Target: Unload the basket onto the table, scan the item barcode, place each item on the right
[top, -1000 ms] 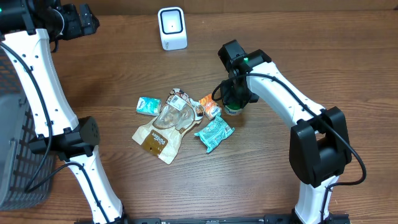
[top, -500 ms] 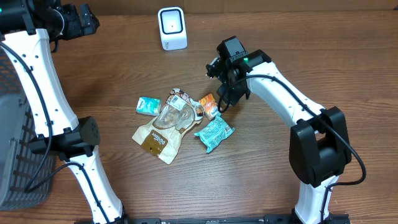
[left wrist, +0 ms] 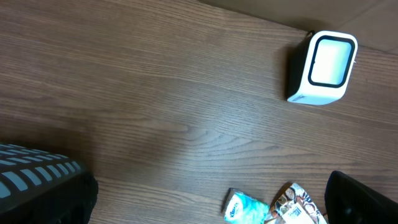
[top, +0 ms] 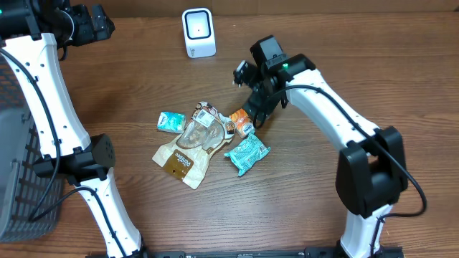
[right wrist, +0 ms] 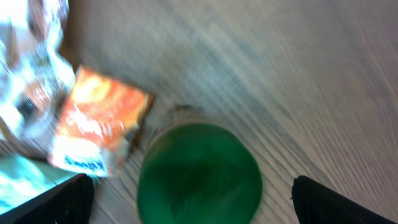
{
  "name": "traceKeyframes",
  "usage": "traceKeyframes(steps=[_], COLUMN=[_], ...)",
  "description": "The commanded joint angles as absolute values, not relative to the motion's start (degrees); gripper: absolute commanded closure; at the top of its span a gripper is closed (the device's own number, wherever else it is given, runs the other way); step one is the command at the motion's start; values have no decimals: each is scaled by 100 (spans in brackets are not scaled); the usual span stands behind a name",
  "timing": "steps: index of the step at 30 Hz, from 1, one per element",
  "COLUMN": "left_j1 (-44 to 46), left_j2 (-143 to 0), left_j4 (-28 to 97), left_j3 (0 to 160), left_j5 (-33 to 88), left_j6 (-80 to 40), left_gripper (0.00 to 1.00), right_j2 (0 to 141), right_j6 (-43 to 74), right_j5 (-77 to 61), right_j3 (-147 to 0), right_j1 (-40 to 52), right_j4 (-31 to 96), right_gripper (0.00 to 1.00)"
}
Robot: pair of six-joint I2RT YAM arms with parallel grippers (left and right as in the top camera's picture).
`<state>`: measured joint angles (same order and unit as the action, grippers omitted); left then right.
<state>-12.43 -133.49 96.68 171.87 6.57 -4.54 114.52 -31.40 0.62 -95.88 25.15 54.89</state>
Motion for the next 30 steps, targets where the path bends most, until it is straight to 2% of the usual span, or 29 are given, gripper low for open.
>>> traceKeyframes(steps=[1, 5, 13, 18, 30], left_j1=[-1258, -1258, -1258, -1258, -1258], left_j2=[-13150, -13150, -13150, -13150, -13150], left_j4=[9679, 9679, 9679, 9679, 9679], left_j3=[17288, 17288, 17288, 17288, 17288], left_j5=[615, 615, 615, 615, 615], left_j6=[-532, -532, -532, -532, -532], left_gripper=[1, 1, 1, 0, 0], right_j2=[10807, 10805, 10873, 10899, 10954], right_j6=[-1487, -718, -336, 429, 473], right_j5=[-60, -165, -292, -292, -526], right_j3=[-9889, -9852, -9852, -9852, -9852], right_j1=[2502, 2502, 2502, 2502, 2502], right_j4=[5487, 5588, 5631, 5793, 5887], right_gripper=[0, 0, 0, 0, 0])
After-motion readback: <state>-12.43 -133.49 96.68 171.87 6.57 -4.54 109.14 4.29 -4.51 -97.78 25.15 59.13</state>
